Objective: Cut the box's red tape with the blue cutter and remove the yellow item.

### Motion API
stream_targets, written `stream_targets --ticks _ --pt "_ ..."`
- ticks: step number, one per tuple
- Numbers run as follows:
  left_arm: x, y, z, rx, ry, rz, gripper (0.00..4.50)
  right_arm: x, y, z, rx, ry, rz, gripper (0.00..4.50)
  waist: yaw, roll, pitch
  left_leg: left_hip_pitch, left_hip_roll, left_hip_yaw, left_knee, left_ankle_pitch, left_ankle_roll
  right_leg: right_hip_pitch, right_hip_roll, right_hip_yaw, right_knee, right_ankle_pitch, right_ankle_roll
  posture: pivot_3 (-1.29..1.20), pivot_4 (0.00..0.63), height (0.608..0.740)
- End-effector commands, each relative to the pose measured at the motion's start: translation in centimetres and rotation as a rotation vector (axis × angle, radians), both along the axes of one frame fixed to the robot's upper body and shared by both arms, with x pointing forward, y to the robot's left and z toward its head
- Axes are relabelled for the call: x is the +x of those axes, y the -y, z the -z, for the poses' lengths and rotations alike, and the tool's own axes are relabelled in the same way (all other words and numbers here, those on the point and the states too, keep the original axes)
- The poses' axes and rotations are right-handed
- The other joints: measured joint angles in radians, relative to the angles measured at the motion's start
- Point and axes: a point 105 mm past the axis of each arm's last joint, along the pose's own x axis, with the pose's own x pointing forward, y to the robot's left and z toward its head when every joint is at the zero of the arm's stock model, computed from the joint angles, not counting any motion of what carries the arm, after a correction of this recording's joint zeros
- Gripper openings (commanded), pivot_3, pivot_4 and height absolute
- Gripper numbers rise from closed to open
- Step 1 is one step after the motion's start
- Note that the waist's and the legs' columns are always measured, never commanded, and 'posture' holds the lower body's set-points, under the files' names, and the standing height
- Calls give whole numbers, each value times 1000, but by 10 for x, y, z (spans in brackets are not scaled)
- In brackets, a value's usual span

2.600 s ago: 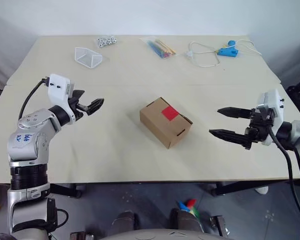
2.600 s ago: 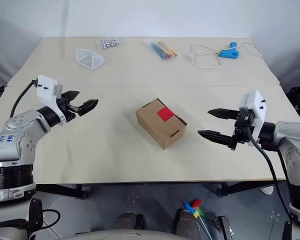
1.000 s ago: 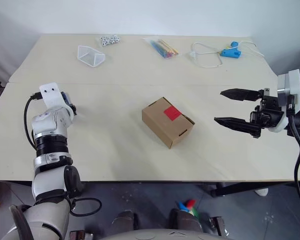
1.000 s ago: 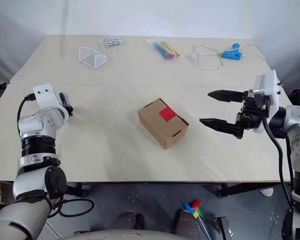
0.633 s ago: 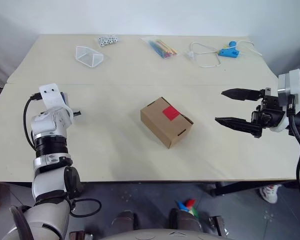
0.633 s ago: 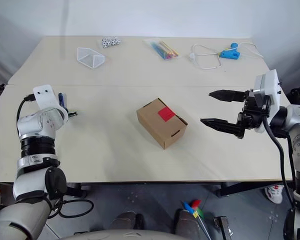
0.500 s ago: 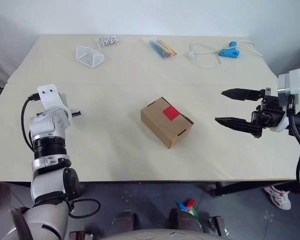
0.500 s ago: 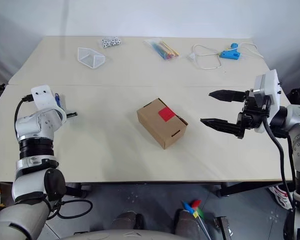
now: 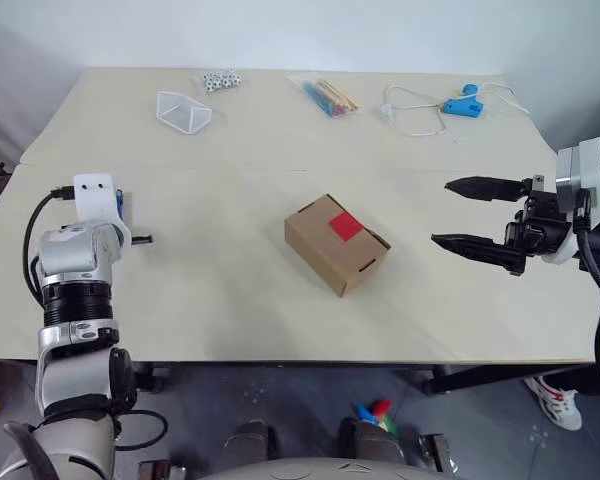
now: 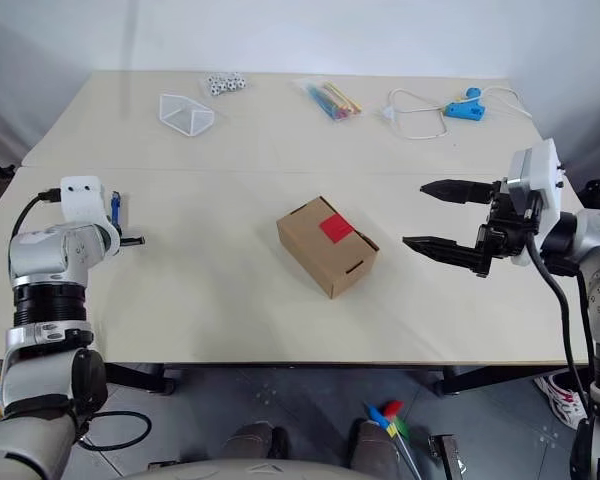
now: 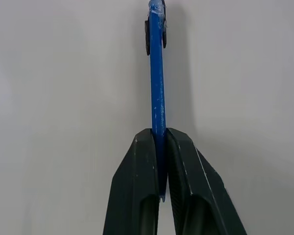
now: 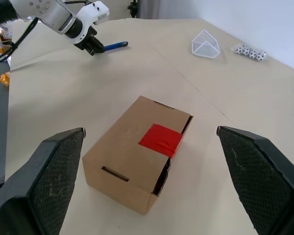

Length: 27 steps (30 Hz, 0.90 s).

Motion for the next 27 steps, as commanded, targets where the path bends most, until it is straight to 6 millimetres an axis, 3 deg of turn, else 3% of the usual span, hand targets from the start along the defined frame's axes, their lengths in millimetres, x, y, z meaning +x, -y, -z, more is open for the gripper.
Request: stream_targets --ticks 1,6,11,19,27 --pt "-2 3 1 59 -29 22 1115 0 -1 -7 -4 38 -3 4500 0 0 0 0 0 0 0 0 0 0 0 0 0 0 0 0 150 740" --pt "-5 3 -2 121 -66 22 2492 1 -1 -8 -7 38 0 4500 1 0 0 0 0 0 1 0 0 0 0 0 1 0 0 0 150 740" --pt "-10 -2 -2 90 -55 -6 2492 1 0 -8 -12 36 6 4500 0 0 0 0 0 0 1 0 0 0 0 0 1 0 0 0 150 740" --pt "-17 -10 12 -129 -2 -42 2492 1 -1 -8 -18 26 6 4500 -2 0 0 0 0 -1 1 0 0 0 0 0 1 0 0 0 150 740" --pt "-15 -22 31 -81 -35 16 2492 3 -3 -9 -26 20 0 4500 -2 1 -1 2 1 0 4 0 0 0 0 2 5 0 0 0 150 740"
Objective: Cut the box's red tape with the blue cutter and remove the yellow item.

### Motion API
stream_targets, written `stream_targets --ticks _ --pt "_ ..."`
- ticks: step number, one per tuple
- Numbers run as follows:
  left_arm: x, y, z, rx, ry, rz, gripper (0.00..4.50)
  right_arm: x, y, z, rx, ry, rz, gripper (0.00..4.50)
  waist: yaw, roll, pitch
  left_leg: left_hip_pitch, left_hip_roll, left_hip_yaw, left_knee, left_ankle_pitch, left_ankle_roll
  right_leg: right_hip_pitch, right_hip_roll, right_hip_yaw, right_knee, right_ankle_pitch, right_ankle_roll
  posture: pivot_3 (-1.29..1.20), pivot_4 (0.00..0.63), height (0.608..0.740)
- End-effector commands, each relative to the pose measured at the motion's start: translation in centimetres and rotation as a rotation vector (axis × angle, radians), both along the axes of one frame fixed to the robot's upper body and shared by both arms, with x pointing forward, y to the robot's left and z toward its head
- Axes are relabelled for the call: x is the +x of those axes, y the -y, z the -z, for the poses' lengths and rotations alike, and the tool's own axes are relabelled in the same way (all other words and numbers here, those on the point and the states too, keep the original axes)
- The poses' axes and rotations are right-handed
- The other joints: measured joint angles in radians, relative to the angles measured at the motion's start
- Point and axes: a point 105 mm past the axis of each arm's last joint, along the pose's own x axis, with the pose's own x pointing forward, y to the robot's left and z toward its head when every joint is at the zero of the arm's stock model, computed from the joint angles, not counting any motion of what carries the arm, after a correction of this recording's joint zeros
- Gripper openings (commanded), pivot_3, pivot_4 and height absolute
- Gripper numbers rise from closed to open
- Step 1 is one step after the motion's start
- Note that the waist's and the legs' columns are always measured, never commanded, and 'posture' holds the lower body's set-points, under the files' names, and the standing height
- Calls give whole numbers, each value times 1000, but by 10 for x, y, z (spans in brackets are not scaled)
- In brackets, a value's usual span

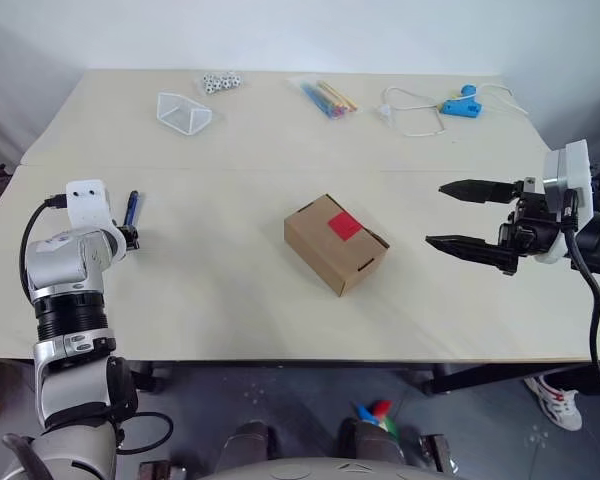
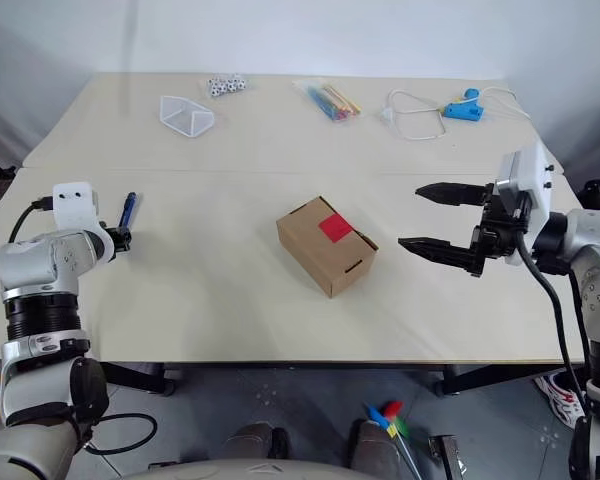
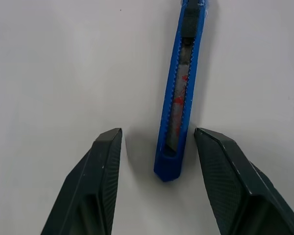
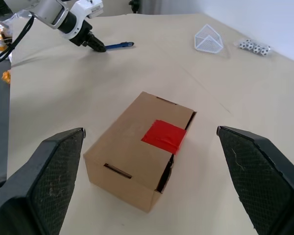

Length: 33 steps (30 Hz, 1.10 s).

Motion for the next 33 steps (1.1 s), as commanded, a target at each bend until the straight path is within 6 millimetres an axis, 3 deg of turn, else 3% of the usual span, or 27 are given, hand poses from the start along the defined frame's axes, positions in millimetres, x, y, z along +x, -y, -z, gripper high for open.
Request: stream_targets --ticks 1,4,9,18,28,33 --pt "-5 -10 26 18 -81 -3 2492 -1 1 -12 -21 39 2 4500 0 1 -1 1 0 0 0 0 0 0 0 0 0 0 0 0 150 740" --pt "-4 -10 30 6 -81 11 2100 -1 2 -13 -26 38 3 4500 0 2 -1 2 0 0 1 1 0 0 0 2 2 0 -1 0 150 740" --pt "-3 -10 32 -24 -75 19 770 -2 3 -15 -32 39 7 4500 -1 3 -2 4 0 -1 2 1 0 0 0 6 4 0 -1 0 150 740" --pt "-5 -11 38 -35 -83 32 770 -1 5 -17 -42 41 21 4500 -2 3 -2 5 0 0 2 1 0 0 0 8 5 0 -1 0 150 740" --pt "-4 -5 32 116 -112 128 770 1 5 -16 -47 43 26 4500 -2 4 -2 5 0 1 2 1 0 -1 0 9 5 0 -1 0 150 740" --pt "-5 -6 36 79 -121 97 770 1 5 -16 -46 44 26 4500 -3 4 -2 5 0 1 1 0 0 -1 0 9 5 0 -1 0 150 740"
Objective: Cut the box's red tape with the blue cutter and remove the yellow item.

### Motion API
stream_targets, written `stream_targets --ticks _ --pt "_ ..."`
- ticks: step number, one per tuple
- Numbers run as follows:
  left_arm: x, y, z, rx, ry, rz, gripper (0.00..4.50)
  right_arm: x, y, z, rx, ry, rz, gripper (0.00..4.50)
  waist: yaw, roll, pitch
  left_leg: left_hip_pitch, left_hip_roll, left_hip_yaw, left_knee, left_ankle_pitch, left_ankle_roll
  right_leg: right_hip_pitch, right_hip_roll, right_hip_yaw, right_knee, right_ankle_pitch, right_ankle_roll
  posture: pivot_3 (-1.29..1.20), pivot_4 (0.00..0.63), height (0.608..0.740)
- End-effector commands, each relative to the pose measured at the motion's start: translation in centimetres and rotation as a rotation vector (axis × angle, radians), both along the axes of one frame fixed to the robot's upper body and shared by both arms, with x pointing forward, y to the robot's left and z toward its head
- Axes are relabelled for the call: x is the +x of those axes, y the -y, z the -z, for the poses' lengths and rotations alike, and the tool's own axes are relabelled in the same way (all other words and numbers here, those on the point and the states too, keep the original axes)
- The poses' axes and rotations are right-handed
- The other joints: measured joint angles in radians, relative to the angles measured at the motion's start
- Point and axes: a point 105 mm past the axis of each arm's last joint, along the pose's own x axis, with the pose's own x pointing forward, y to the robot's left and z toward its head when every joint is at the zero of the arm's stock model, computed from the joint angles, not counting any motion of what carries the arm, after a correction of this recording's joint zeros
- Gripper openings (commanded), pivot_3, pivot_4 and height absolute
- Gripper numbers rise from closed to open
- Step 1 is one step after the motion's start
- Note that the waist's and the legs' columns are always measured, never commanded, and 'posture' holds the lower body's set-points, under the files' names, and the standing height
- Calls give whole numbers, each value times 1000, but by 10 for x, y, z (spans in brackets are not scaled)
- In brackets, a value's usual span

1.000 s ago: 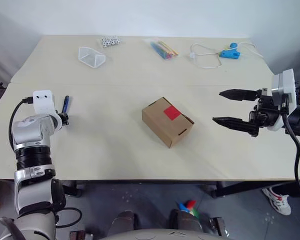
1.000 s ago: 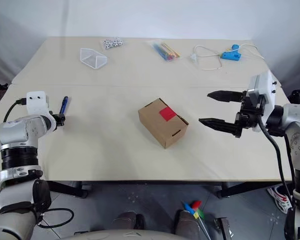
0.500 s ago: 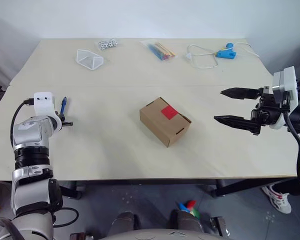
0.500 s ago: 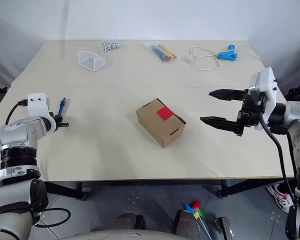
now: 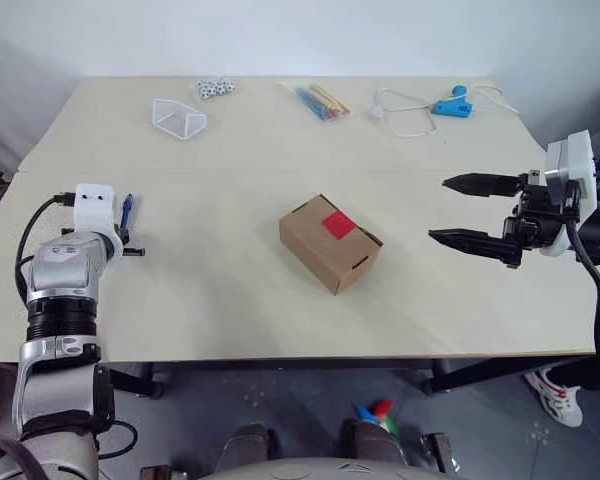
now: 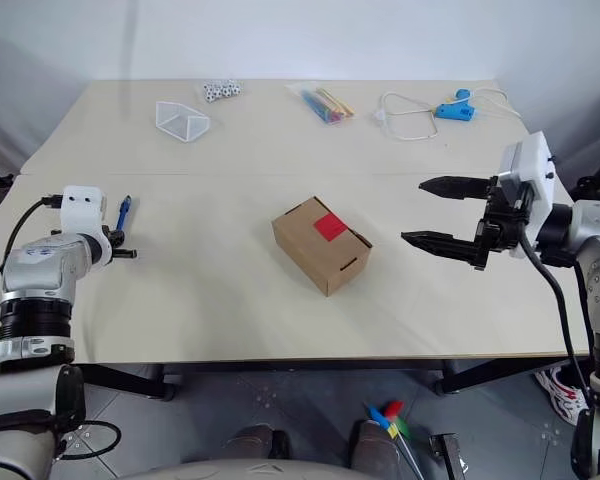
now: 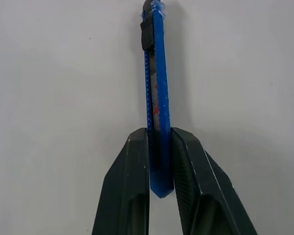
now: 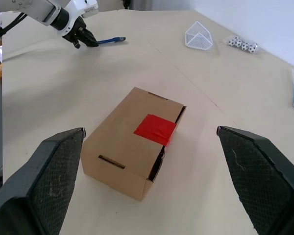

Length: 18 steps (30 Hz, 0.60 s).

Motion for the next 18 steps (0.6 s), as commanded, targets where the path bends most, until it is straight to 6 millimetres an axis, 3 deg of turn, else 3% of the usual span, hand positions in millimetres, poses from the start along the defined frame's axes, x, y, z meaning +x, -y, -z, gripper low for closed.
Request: stream_targets --ticks 1,7,18 --pt "-9 -4 28 -78 -89 -58 770 -2 1 -12 -17 44 0 4500 0 0 0 0 0 0 0 0 0 0 0 0 0 0 0 0 150 740" --pt "-7 6 24 -268 -30 -63 770 -3 1 -11 -19 43 3 4500 0 0 0 0 0 0 0 0 0 0 0 0 0 0 0 0 150 740" --pt "-15 8 2 -194 29 -30 770 -5 0 -11 -14 42 0 4500 1 -1 0 -1 0 0 0 0 0 0 0 0 -1 0 0 0 150 740"
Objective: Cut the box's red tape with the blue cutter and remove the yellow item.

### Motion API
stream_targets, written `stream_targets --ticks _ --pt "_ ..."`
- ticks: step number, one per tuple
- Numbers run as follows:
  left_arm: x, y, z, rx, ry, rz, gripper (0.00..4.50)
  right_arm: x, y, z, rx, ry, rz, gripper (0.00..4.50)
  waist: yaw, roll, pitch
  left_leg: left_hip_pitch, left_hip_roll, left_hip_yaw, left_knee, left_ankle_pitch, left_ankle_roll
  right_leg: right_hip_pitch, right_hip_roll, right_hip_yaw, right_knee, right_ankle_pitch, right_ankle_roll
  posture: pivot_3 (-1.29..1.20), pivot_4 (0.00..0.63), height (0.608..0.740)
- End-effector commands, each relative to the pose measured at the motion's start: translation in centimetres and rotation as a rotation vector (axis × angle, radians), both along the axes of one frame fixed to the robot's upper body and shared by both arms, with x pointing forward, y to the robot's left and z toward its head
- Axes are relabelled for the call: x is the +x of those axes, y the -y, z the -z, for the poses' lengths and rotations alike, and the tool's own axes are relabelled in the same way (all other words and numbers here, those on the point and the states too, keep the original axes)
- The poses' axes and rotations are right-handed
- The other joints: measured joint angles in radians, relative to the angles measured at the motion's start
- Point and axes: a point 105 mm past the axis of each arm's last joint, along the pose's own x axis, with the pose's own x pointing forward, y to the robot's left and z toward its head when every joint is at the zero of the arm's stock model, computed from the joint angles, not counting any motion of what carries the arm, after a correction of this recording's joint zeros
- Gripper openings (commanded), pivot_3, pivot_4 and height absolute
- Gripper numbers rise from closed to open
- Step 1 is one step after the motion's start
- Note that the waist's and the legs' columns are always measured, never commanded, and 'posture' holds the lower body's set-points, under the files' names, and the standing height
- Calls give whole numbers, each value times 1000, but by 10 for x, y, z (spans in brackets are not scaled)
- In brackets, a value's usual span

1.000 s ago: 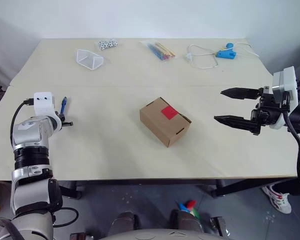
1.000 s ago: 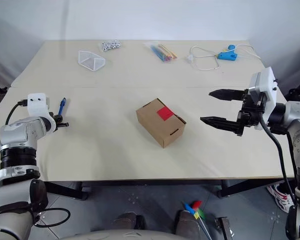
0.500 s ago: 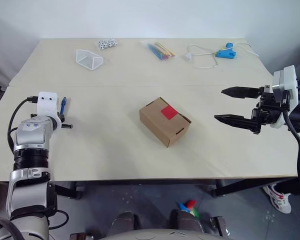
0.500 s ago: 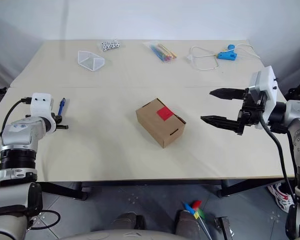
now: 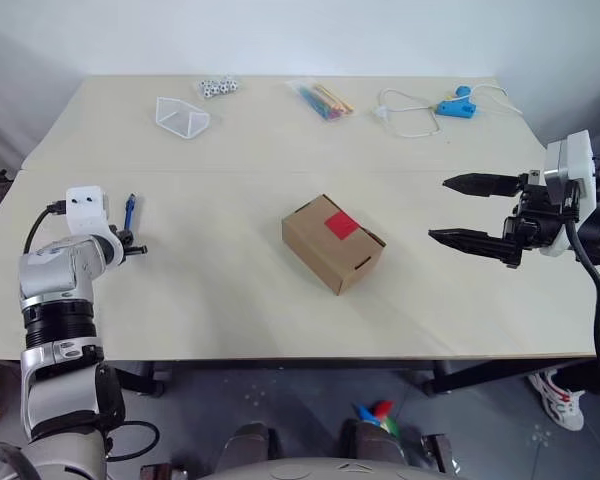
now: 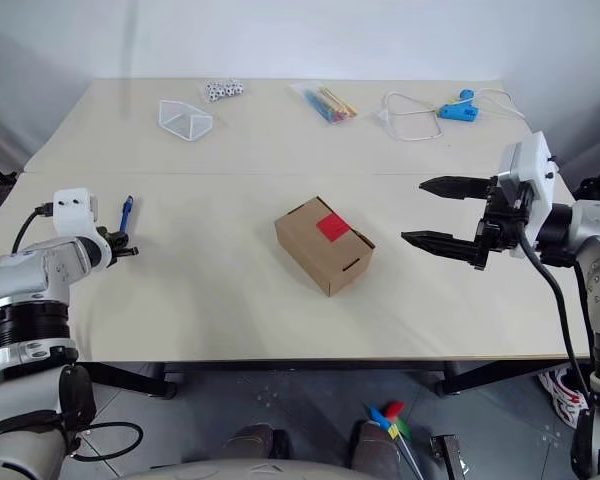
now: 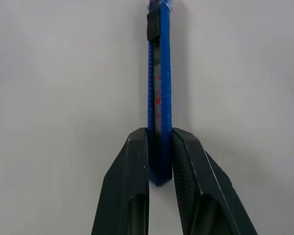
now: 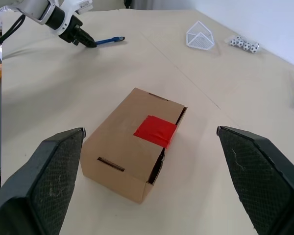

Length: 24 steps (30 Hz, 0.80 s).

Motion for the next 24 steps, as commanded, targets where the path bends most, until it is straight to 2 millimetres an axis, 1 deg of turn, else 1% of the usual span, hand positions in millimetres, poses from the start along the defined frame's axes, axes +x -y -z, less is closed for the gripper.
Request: stream_targets --ticks 1,2,5,7,10,14,19,21,24 --pt "-6 -1 3 25 -18 -7 770 -5 0 -10 -14 42 -3 4500 0 0 0 0 0 0 0 0 0 0 0 0 0 0 0 0 150 740" --pt "-6 -2 4 32 -20 -16 770 -4 0 -10 -14 42 -3 4500 0 0 0 0 0 0 0 0 0 0 0 0 0 0 0 0 150 740" --pt "-5 -1 6 52 -41 -13 1307 -4 -1 -10 -14 43 -6 4500 1 0 0 -1 0 0 0 0 0 0 0 0 0 0 0 0 150 740" --pt "-5 2 7 77 -68 3 1845 -3 -2 -10 -12 45 -8 4500 2 0 0 -1 0 0 0 0 0 0 0 0 0 0 0 0 150 740" --pt "-6 1 6 103 -78 -10 2720 -3 -2 -10 -13 46 -7 4500 3 0 0 -1 0 0 0 0 0 0 0 0 -1 0 0 0 150 740" --pt "-3 -4 4 102 -50 -33 2720 -3 -1 -10 -13 45 -4 4500 3 0 0 -1 0 0 0 0 0 0 0 0 -1 0 0 0 150 740" --pt "4 -3 11 43 -38 -20 2720 -2 -2 -10 -12 43 -4 4500 5 0 0 -1 0 0 0 0 0 0 0 0 -1 0 0 0 150 740" --pt "7 -2 16 -1 -45 -9 2720 -2 -3 -10 -11 42 -6 4500 5 0 0 -1 0 0 0 0 0 0 0 0 -1 0 0 0 150 740" --pt "8 -2 21 -23 -64 2 2720 -1 -3 -11 -11 43 -7 4500 5 0 0 -1 -1 0 0 0 0 0 -1 0 0 0 0 0 150 740"
